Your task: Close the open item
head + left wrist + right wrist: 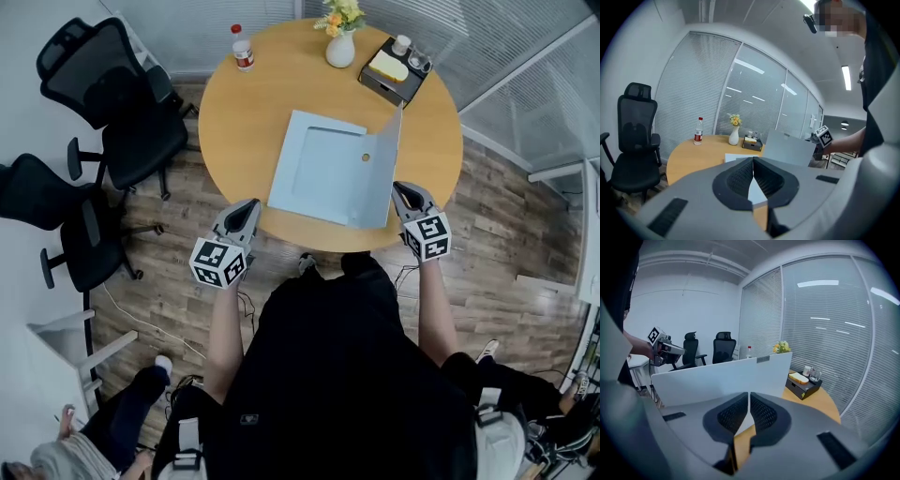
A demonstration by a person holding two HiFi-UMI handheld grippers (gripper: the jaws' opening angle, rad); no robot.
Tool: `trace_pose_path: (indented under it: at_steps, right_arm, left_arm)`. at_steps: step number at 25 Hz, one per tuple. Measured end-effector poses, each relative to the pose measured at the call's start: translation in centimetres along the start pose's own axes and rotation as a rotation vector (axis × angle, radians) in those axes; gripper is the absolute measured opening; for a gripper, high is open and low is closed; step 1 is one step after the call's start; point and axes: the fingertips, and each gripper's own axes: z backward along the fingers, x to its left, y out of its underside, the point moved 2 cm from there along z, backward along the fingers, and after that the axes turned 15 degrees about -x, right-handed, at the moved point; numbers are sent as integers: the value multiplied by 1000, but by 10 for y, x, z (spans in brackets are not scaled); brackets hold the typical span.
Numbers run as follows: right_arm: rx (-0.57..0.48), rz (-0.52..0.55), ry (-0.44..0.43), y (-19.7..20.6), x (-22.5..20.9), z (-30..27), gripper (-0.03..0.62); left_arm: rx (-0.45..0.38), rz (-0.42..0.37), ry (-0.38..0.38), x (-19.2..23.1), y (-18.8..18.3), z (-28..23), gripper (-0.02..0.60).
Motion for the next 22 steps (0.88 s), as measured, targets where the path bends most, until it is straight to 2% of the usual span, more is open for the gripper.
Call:
trace_pose_path:
  at_steps: [3, 7, 12, 13, 14, 16, 22]
  right_arm:
    - [2, 9, 4, -1, -3, -2, 11]
    - [27, -1, -5, 7, -6, -6, 11]
    - [34, -14, -18, 9, -16, -20, 11]
    - [34, -20, -16, 10, -18, -21, 11]
    - [32, -26, -15, 10, -20, -22, 11]
    - [29, -39, -13, 11, -25, -28, 11]
    - [46, -56, -29, 17, -31, -39, 11]
  left_arm:
    - [59, -4, -22, 15, 26, 1, 6]
    - [112, 53, -51, 33, 59, 0, 6]
    - [227, 78, -83, 51, 104, -10, 13]
    - [249, 86, -91, 53, 113, -11, 52]
    - [268, 100, -96, 55, 121, -14, 118]
    - [305, 128, -90, 57, 135, -20, 195]
    - [436, 165, -21, 51, 171, -33, 275]
